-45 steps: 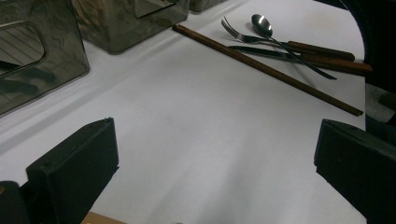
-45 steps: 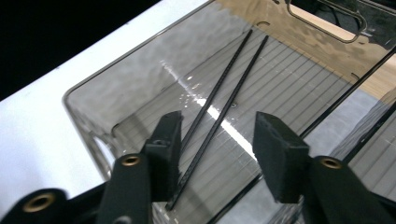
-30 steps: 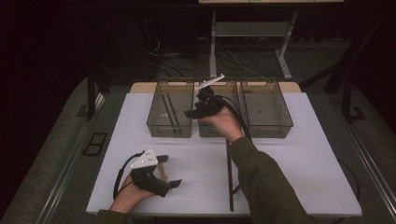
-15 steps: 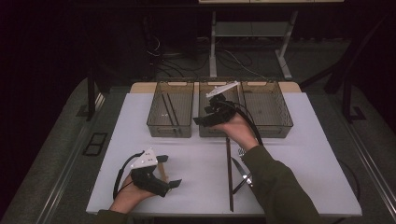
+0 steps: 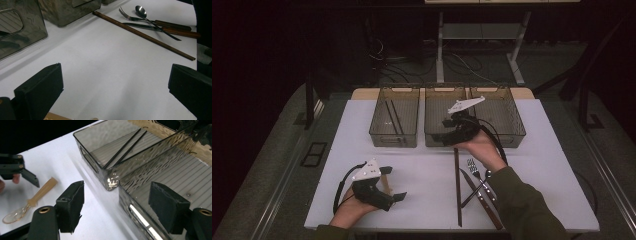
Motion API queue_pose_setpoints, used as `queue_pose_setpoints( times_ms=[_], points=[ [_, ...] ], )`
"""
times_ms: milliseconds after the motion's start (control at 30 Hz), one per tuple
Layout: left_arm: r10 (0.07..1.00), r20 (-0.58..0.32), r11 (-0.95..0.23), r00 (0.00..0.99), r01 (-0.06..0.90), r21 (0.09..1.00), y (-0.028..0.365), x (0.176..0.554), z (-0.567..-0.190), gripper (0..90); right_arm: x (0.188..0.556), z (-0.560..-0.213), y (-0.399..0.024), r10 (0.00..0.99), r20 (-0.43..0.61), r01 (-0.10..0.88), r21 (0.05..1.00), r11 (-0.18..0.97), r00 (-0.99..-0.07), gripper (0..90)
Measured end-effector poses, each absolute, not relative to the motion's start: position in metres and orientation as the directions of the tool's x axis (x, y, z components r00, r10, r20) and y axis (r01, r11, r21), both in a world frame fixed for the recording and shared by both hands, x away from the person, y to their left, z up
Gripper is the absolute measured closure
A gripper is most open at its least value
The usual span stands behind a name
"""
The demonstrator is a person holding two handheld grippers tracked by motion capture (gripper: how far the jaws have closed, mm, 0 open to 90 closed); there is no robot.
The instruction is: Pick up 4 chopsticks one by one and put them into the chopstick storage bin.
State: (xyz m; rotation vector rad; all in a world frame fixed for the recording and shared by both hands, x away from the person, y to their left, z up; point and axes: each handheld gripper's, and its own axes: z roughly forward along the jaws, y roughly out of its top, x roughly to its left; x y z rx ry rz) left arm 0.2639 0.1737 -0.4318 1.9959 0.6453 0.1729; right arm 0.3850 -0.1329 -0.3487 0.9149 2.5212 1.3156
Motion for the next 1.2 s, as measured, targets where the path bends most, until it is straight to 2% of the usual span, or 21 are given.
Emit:
queue_pose_setpoints(
  times_ms=[400,600,1200],
  points=[
    [0.511,-0.143,-0.371,0.848,0.368,0.853,0.175,0.263,-0.432,0.0,0.359,-0.366,-0.160,0.566,0.155,0.446,0.789,0.423,-0.810,29.5],
    [0.514,-0.142,-0.372,0.846,0.369,0.852,0.175,0.263,-0.432,0.0,0.344,-0.383,-0.172,0.560,0.171,0.466,0.769,0.439,-0.810,34.9],
    [0.517,-0.140,-0.377,0.845,0.371,0.849,0.175,0.262,-0.432,0.0,0.311,-0.412,-0.189,0.523,0.138,0.461,0.687,0.561,-0.841,74.5]
  ],
)
